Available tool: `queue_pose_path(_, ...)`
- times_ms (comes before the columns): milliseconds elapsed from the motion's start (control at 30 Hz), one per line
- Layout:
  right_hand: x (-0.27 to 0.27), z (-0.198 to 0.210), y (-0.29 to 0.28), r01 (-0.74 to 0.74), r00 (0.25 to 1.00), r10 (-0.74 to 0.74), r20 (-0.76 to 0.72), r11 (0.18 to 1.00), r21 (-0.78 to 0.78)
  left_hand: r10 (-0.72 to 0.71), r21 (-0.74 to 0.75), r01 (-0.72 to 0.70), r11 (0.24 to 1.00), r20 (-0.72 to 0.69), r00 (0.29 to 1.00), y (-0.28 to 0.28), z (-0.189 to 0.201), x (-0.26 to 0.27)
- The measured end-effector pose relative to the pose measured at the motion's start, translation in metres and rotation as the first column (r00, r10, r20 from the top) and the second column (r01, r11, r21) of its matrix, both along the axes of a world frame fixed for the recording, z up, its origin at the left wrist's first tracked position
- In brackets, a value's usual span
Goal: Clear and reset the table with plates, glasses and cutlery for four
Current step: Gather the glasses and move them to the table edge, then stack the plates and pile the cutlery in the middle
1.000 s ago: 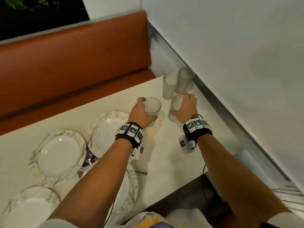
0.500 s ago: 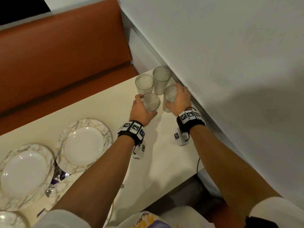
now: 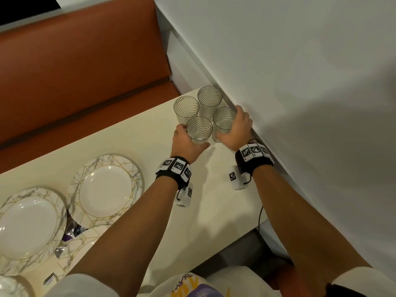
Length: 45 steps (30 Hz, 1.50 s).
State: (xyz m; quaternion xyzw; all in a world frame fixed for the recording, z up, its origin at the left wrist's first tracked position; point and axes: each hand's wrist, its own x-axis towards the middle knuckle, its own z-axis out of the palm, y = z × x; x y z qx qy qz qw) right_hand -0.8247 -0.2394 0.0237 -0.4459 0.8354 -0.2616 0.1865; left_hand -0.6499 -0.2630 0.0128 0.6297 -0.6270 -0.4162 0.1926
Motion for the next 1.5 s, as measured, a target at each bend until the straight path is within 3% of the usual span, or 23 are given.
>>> queue_pose_path(267, 0.007, 0.005, -0.003, 0.099, 0.985, -0.082, 0.149, 0.990, -0.106, 0.013, -0.013, -0.013, 1.000, -0.009, 1.000, -0.003, -0.003, 0.001)
queue_pose_path(633, 0.005, 0.009, -0.006, 0.033, 0.987, -0.022, 0.161, 0.997, -0.067, -0.027, -0.016, 0.028, 0.999, 0.025, 0.999, -0.009, 0.000, 0.002)
queue_pose_path(767, 0.003, 0.014, 0.001, 0.016, 0.996, -0.014, 0.091, 1.000, -0.020, -0.077, 0.014, 0.076, 0.997, 0.048, 0.996, -0.005, 0.003, 0.007)
queue_pose_path(967, 0.013, 0.034, 0.016, 0.005, 0.984, -0.007, -0.180, 1.000, -0.013, -0.124, 0.046, 0.120, 0.992, 0.105, 0.987, 0.007, 0.011, 0.032)
queue_pose_path(1167, 0.068, 0.049, 0.033, -0.095, 0.967, 0.025, -0.255, 0.959, -0.267, -0.066, -0.012, 0.066, 0.998, 0.040, 0.997, 0.026, 0.013, 0.095)
queue_pose_path(1267, 0.112, 0.047, 0.038, -0.195, 0.965, 0.137, -0.223, 0.945, -0.264, -0.004, -0.049, 0.003, 0.999, -0.009, 1.000, 0.040, 0.015, 0.143)
queue_pose_path(1500, 0.235, 0.013, 0.065, -0.383, 0.919, 0.394, 0.023, 0.904, -0.191, 0.148, -0.032, -0.149, 0.988, -0.023, 0.989, 0.086, 0.003, 0.292)
